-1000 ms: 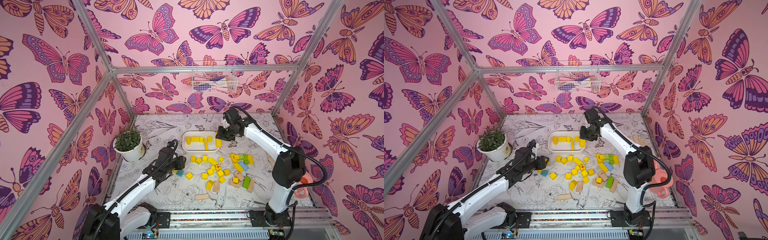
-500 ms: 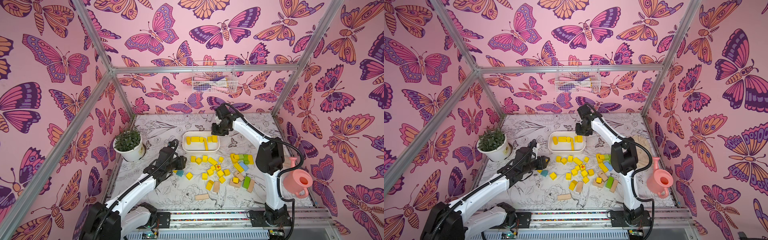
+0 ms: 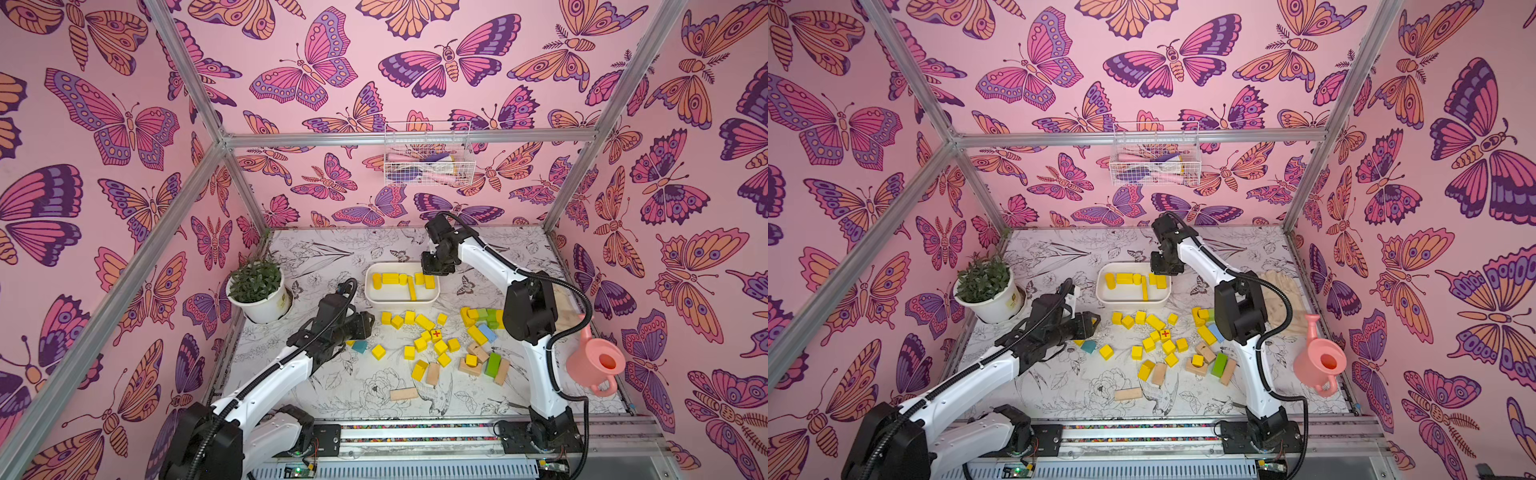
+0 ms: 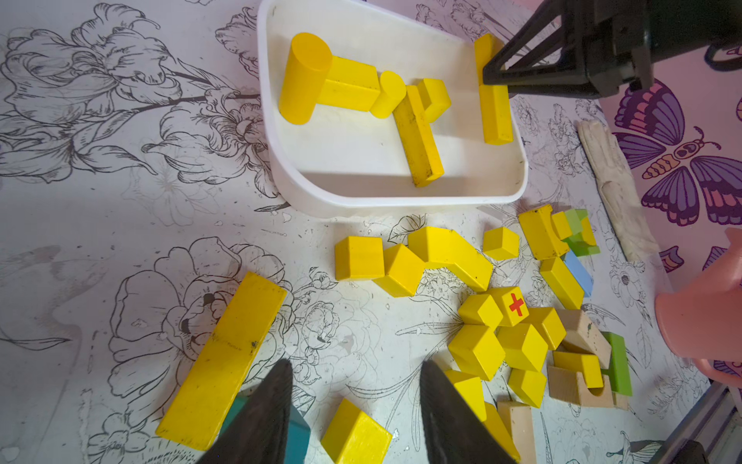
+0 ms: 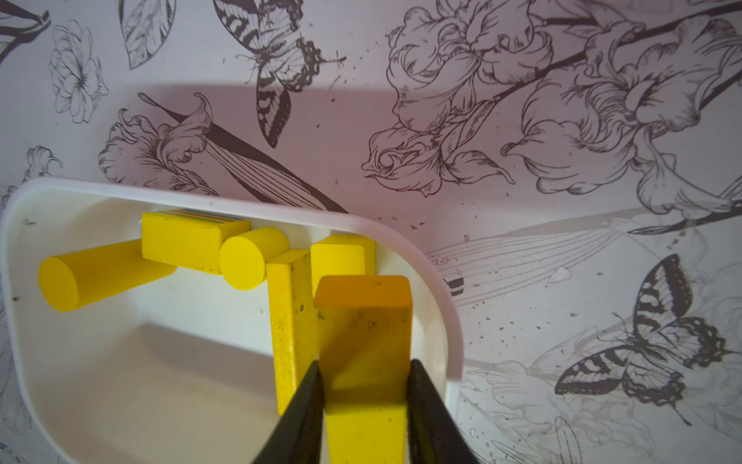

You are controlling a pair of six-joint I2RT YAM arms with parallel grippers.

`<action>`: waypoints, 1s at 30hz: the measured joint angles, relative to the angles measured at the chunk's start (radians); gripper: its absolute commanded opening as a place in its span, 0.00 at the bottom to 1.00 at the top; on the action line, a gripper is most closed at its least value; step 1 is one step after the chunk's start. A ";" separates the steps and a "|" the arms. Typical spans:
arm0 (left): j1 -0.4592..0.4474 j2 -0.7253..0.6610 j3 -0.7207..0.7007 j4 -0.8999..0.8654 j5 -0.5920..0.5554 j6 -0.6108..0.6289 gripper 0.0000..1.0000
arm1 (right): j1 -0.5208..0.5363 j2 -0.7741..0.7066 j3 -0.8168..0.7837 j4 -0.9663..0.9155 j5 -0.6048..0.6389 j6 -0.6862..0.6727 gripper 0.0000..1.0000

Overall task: Pick out the yellow building blocks
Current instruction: Place the building block in the storage box.

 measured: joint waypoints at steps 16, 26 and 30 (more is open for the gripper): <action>0.006 0.000 0.000 0.003 0.004 0.000 0.52 | 0.007 0.026 -0.002 -0.002 0.046 0.020 0.35; 0.008 0.000 0.000 0.003 0.008 0.000 0.52 | 0.007 0.026 -0.001 -0.003 0.056 0.023 0.42; 0.008 0.000 0.000 0.003 0.011 0.000 0.52 | 0.007 0.026 0.000 -0.003 0.056 0.023 0.41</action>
